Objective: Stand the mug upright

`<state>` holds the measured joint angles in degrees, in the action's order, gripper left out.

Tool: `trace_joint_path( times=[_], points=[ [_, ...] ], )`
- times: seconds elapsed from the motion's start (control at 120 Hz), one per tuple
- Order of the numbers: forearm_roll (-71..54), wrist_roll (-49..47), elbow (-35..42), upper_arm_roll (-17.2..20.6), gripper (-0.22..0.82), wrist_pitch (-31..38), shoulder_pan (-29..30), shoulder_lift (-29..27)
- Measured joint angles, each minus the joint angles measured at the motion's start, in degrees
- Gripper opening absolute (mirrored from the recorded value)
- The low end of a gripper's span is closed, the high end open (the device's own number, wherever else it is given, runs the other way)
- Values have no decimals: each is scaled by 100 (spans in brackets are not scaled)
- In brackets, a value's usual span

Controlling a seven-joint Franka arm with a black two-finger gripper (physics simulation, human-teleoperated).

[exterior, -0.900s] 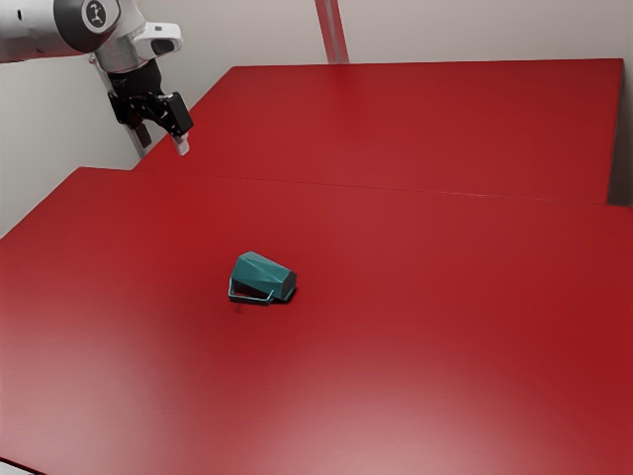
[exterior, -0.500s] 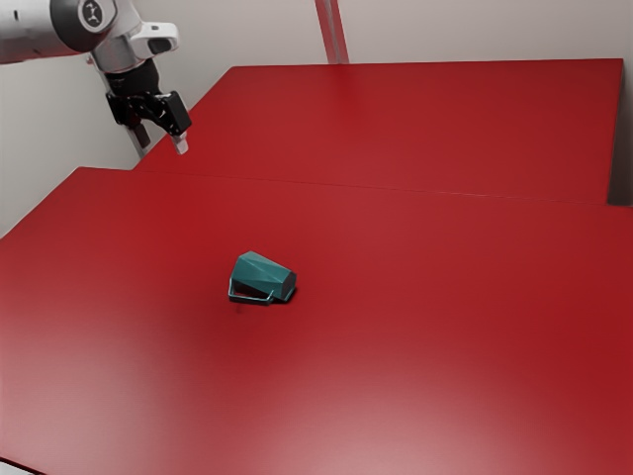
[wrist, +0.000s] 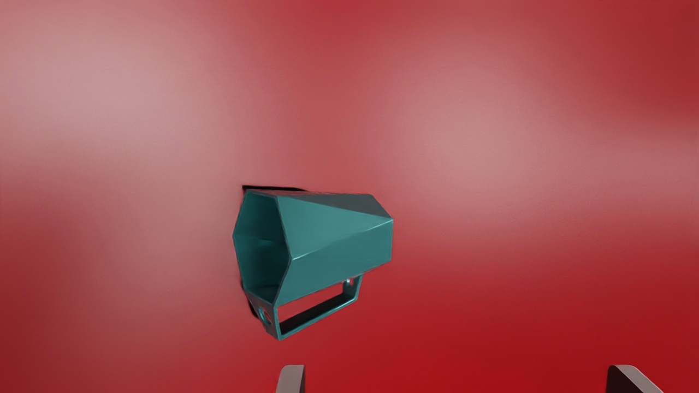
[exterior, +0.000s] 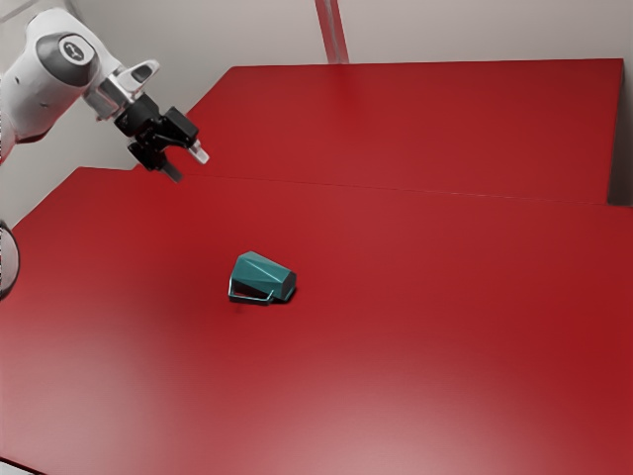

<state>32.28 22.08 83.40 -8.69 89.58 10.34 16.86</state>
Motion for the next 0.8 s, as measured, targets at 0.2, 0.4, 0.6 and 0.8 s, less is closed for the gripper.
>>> trace_joint_path(
  times=[0.2,0.4,0.6,0.8],
  points=[
    [706,478,770,15,60,328,89,203],
    [978,816,1364,16,60,692,124,258],
    [1222,1071,1713,24,60,951,102,371],
    [1452,1263,1803,67,60,1084,65,624]
  ],
)
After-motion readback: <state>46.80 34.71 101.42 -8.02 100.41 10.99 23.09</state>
